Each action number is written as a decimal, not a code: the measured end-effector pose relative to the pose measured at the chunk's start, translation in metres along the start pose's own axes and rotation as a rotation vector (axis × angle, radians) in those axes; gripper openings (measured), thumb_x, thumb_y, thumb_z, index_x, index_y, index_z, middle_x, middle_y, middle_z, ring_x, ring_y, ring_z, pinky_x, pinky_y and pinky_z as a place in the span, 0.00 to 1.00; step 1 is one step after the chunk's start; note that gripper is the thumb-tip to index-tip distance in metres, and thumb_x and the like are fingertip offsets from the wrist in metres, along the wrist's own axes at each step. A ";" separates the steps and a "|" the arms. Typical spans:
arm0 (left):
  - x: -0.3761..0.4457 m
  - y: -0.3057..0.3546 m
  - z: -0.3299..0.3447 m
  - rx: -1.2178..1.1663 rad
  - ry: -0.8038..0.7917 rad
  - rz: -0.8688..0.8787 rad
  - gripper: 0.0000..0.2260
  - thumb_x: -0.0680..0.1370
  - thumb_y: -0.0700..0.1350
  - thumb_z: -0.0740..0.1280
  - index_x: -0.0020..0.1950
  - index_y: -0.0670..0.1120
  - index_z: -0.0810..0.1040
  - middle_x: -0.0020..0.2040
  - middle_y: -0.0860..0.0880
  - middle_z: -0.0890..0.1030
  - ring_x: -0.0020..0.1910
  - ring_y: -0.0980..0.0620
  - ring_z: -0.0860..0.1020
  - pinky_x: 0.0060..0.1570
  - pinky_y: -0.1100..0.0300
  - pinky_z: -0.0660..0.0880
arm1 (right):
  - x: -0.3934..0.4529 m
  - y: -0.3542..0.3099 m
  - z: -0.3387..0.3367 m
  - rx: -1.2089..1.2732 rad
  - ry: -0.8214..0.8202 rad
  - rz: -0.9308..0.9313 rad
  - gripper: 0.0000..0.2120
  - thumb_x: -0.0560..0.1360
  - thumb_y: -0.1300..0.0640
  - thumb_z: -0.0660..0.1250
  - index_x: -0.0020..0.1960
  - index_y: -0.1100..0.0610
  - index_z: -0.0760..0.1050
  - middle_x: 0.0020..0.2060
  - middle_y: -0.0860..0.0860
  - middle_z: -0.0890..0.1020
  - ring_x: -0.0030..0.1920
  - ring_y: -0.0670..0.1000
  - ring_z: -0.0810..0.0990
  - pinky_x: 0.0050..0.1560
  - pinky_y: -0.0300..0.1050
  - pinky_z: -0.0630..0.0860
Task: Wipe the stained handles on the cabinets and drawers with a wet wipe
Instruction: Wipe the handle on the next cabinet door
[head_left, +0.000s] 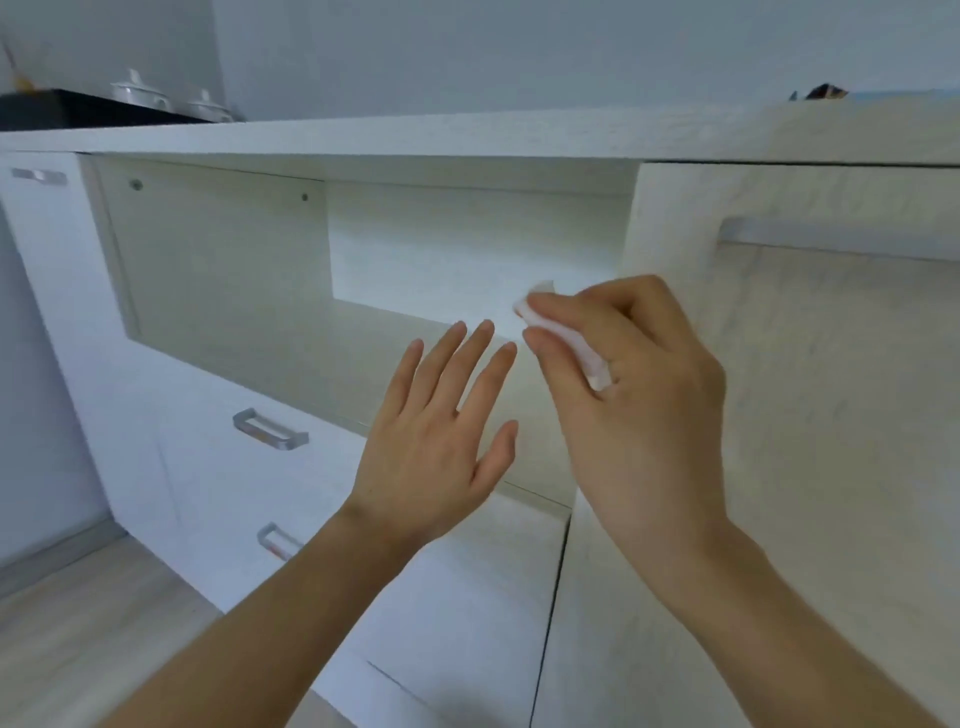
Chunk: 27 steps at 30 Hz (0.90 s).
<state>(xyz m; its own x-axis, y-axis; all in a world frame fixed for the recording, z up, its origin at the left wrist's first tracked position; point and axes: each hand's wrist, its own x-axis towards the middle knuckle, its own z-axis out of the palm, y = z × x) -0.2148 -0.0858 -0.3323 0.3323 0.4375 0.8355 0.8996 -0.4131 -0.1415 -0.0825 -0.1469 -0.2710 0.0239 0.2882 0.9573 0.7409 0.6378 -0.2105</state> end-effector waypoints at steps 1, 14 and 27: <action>-0.008 -0.006 0.001 0.003 -0.044 -0.033 0.24 0.80 0.52 0.53 0.72 0.41 0.67 0.71 0.41 0.68 0.72 0.41 0.64 0.70 0.42 0.61 | -0.005 0.001 0.007 0.016 -0.038 0.015 0.08 0.74 0.62 0.70 0.53 0.57 0.82 0.44 0.51 0.79 0.43 0.51 0.79 0.43 0.45 0.78; -0.090 -0.156 0.026 -0.053 -0.168 -0.352 0.27 0.79 0.57 0.48 0.75 0.45 0.61 0.74 0.47 0.63 0.75 0.50 0.57 0.75 0.55 0.47 | -0.055 -0.004 0.127 0.296 -0.374 0.411 0.08 0.75 0.60 0.70 0.50 0.50 0.82 0.48 0.46 0.79 0.46 0.42 0.80 0.49 0.29 0.73; -0.135 -0.336 0.113 -0.233 -0.213 -0.011 0.32 0.78 0.61 0.50 0.77 0.45 0.55 0.78 0.49 0.53 0.77 0.54 0.47 0.75 0.54 0.41 | -0.110 -0.040 0.274 0.157 -0.100 0.487 0.11 0.72 0.57 0.72 0.47 0.42 0.79 0.45 0.38 0.80 0.45 0.32 0.77 0.46 0.21 0.68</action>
<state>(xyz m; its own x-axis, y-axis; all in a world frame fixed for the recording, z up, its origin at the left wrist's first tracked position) -0.5300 0.0840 -0.4569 0.3966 0.5901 0.7032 0.8225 -0.5687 0.0133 -0.2981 -0.0086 -0.4226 0.2707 0.6404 0.7187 0.5499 0.5099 -0.6615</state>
